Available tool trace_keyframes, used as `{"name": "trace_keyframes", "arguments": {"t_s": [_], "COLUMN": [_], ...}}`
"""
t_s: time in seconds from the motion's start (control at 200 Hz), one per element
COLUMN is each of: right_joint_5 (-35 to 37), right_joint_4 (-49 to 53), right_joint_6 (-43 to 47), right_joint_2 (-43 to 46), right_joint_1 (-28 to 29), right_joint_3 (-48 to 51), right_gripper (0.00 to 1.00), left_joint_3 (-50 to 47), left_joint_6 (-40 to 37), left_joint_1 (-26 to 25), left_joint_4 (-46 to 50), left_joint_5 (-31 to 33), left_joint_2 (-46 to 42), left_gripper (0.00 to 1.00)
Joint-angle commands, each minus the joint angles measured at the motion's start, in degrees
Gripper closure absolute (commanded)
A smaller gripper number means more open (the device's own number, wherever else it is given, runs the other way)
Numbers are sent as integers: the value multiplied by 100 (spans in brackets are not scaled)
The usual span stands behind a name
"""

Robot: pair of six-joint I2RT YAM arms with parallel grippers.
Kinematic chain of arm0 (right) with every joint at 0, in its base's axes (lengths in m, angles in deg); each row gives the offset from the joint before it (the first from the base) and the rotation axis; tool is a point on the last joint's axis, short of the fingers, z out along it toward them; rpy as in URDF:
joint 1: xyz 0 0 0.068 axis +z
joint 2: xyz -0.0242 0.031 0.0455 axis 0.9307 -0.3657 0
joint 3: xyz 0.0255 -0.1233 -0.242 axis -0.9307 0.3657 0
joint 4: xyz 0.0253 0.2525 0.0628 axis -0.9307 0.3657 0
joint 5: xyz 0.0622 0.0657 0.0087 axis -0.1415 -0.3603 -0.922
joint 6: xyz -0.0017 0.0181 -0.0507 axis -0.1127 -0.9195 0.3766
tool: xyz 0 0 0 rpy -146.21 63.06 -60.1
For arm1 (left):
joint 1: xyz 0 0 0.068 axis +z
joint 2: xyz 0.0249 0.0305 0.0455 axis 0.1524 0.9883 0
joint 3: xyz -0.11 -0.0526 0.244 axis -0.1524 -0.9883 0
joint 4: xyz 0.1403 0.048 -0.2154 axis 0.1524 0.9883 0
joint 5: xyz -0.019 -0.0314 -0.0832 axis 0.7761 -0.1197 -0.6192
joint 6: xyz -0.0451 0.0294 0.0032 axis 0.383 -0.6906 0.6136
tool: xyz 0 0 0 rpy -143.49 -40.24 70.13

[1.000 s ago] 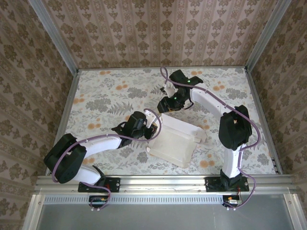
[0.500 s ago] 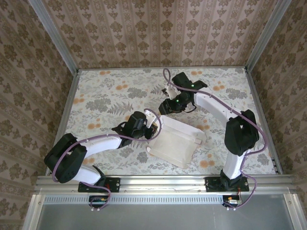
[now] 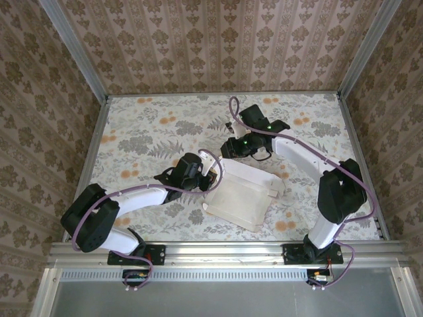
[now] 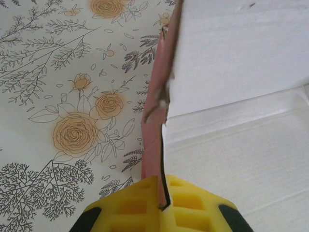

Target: Fold the paper box

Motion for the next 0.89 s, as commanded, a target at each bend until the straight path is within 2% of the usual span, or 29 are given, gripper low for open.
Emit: {"name": "trace_keyframes", "arguments": {"t_s": [0.0,0.32,0.555,0.735,0.89], "right_joint_5": [343,336,410,461,678], "right_joint_4": [-50,-304,-246,-310,-691], "right_joint_6": [-55,86,170,-349,-857], "right_joint_2": [170,492,575,438,355], "right_joint_1": [44,152,161,165,179], "right_joint_3": [158,496,468,241,195], "right_gripper": [74,78,74,51,45], "left_joint_3": [11,64,20,-11,7], "left_joint_6": [17,17,35,52,53], "left_joint_1": [-4,-10,-13,-29,-51], "left_joint_4": [610,639,613,578,578], "left_joint_5": [-24,-33,-33,-28,-24], "left_joint_2": [110,168,162,163,154], "left_gripper": [100,100,100,100,100]}}
